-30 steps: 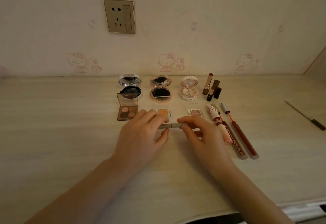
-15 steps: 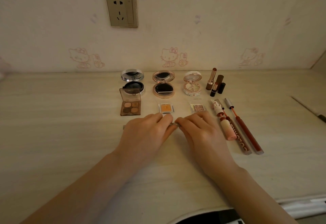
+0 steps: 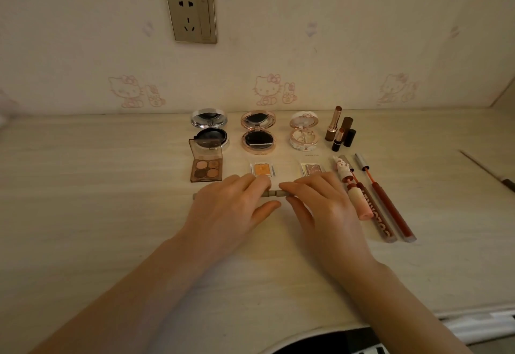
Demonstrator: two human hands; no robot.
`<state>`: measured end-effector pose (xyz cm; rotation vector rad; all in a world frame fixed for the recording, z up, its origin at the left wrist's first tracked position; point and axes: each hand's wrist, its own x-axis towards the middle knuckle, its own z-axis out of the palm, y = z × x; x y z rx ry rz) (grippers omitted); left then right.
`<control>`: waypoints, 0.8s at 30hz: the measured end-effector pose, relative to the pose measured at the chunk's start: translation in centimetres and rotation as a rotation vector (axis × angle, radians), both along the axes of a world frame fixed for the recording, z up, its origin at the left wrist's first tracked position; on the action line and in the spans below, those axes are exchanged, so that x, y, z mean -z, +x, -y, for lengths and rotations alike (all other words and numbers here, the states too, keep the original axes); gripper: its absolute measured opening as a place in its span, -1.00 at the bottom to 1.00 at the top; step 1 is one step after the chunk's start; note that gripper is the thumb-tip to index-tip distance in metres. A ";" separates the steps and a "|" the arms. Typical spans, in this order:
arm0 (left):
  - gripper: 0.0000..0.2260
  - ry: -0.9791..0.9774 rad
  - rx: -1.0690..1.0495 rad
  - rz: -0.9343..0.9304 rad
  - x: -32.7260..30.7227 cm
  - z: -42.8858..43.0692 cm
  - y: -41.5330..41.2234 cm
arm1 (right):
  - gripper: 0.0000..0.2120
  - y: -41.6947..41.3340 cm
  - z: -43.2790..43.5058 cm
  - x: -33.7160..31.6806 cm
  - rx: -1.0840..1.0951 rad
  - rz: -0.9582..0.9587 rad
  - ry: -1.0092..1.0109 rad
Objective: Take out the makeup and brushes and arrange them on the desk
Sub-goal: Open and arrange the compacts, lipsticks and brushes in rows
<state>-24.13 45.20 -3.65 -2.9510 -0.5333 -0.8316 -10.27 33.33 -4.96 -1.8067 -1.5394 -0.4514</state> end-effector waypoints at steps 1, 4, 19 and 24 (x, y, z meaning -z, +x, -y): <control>-0.68 -0.012 0.002 0.006 0.0 0.1 0.0 | -0.81 0.1 0.0 0.0 0.013 -0.019 -0.004; -0.75 -0.072 0.003 0.032 0.0 0.1 0.2 | -0.80 0.3 -0.1 0.1 0.056 -0.050 -0.020; -0.79 -0.203 -0.013 0.176 -0.1 -0.2 0.2 | -0.79 0.4 0.2 -0.4 0.248 -0.215 -0.118; -0.82 -0.411 -0.020 0.387 -1.1 0.4 0.8 | -0.76 0.5 0.7 -1.8 0.203 -0.315 -0.110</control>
